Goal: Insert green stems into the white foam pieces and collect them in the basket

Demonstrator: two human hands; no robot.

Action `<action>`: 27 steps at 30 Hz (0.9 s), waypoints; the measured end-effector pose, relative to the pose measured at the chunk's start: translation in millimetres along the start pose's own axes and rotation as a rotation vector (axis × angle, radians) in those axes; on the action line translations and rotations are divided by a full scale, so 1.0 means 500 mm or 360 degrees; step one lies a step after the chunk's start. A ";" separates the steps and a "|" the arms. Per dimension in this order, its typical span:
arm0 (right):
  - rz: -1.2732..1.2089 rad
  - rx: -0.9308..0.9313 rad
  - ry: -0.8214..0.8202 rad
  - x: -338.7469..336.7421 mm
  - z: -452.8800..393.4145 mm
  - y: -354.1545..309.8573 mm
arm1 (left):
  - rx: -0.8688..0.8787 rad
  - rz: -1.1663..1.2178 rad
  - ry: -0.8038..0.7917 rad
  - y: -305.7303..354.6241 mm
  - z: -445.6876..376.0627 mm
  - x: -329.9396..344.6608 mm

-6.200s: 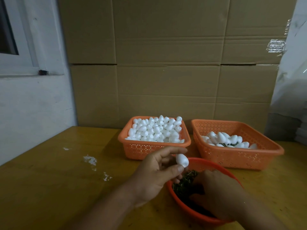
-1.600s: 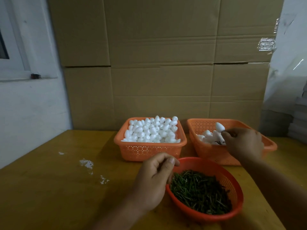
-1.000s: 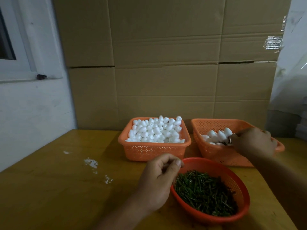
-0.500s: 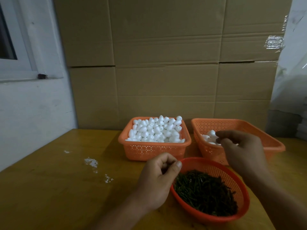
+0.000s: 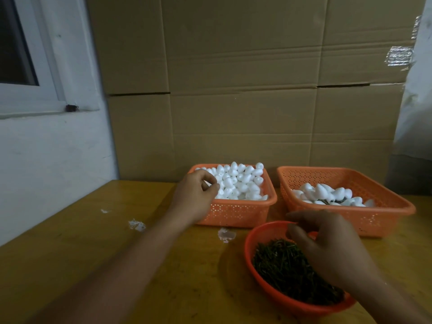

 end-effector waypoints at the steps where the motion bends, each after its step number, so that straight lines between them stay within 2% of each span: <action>1: 0.0010 0.0008 -0.0003 0.000 0.000 -0.001 | -0.0034 -0.0115 -0.0014 -0.009 -0.025 -0.007; 6: 0.0010 0.0044 0.0021 -0.007 0.003 -0.006 | -0.0233 -0.0777 -0.0088 -0.053 -0.131 -0.030; 11: 0.0064 0.0027 0.0029 -0.005 0.006 -0.009 | -0.0364 -0.1140 -0.0230 -0.079 -0.179 -0.024; 19: 0.0137 0.0011 0.0040 -0.004 0.008 -0.007 | -0.0406 -0.1503 -0.0472 -0.103 -0.203 -0.001; 27: 0.0173 -0.0013 0.0019 -0.001 0.009 -0.011 | -0.0469 -0.1552 -0.0405 -0.111 -0.203 -0.006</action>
Point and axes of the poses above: each hand's wrist, its own z-axis away from the middle knuckle, its own x-axis out of the palm, y = z × x, the point moved 4 cm from there along -z, towards the middle knuckle, and after that the axes turned 12 degrees about -y, right-handed, at the moved point
